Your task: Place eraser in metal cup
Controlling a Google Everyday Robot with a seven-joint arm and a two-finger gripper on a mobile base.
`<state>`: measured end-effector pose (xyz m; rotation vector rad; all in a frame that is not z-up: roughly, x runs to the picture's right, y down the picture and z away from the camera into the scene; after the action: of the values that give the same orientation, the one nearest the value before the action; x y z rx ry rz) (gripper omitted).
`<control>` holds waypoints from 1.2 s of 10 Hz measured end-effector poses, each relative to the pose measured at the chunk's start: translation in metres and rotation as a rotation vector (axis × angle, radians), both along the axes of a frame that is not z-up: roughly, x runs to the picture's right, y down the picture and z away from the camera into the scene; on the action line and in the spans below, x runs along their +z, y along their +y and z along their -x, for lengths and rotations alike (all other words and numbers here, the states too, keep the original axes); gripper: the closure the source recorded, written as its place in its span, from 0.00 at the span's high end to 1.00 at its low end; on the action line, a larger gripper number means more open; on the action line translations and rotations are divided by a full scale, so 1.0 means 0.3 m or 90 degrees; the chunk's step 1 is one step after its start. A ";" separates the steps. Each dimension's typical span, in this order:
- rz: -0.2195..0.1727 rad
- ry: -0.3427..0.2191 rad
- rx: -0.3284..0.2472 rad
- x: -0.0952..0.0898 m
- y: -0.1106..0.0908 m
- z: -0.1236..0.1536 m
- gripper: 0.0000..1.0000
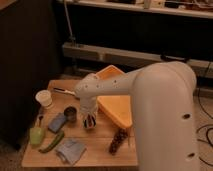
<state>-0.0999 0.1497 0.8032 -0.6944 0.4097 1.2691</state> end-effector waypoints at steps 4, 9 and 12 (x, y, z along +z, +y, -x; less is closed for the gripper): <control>-0.034 0.006 0.009 -0.149 -0.192 0.008 0.00; -0.042 -0.053 0.008 -0.173 -0.208 0.088 0.00; -0.049 -0.075 -0.016 -0.173 -0.206 0.157 0.00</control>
<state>-0.1472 0.0879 0.7513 -0.6933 0.2714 1.2070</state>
